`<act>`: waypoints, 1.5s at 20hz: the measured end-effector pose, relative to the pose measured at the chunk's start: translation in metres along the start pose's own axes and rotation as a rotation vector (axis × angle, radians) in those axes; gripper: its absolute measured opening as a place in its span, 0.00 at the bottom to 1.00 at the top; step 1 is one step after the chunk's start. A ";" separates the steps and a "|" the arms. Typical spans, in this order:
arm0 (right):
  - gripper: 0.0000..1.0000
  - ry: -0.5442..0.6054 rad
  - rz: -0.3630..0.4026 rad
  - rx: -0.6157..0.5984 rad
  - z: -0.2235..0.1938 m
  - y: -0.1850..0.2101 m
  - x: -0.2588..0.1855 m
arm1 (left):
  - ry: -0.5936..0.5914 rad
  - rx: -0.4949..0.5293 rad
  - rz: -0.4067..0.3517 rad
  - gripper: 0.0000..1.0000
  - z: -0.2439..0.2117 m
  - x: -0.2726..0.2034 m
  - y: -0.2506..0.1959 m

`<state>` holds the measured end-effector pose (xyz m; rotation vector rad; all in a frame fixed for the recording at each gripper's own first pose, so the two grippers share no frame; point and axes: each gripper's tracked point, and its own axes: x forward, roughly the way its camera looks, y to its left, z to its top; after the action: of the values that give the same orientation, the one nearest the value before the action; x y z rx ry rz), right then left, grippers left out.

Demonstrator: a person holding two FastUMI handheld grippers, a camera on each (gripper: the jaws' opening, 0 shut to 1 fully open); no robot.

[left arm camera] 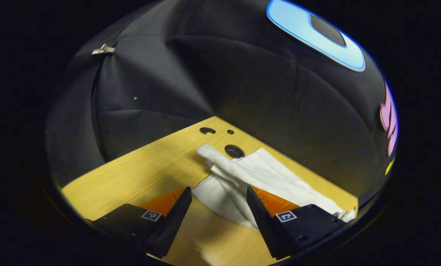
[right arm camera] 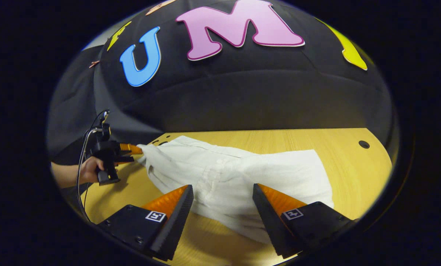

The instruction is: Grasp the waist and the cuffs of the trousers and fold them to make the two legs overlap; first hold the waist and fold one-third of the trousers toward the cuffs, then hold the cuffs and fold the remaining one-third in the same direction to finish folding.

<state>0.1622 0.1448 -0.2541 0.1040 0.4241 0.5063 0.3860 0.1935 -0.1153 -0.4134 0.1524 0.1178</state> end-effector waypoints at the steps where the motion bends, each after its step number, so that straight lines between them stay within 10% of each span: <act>1: 0.98 0.015 -0.011 -0.001 -0.009 -0.001 -0.011 | -0.012 -0.026 -0.017 0.95 0.005 0.002 -0.001; 9: 0.98 0.153 -0.082 0.103 -0.077 0.001 -0.086 | 0.067 0.124 0.005 0.95 -0.002 0.056 0.004; 14: 0.99 0.184 -0.100 0.102 -0.074 -0.002 -0.096 | 0.164 0.472 0.101 0.89 -0.021 0.060 0.007; 18: 0.98 0.176 -0.140 0.121 -0.063 -0.011 -0.100 | 0.216 0.500 0.053 0.41 -0.038 0.059 -0.010; 30: 0.98 0.135 -0.214 0.147 -0.034 -0.039 -0.121 | 0.231 0.421 0.053 0.06 -0.049 0.040 -0.032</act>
<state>0.0702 0.0514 -0.2487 0.1651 0.5979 0.2721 0.4244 0.1475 -0.1539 -0.0012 0.4075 0.0870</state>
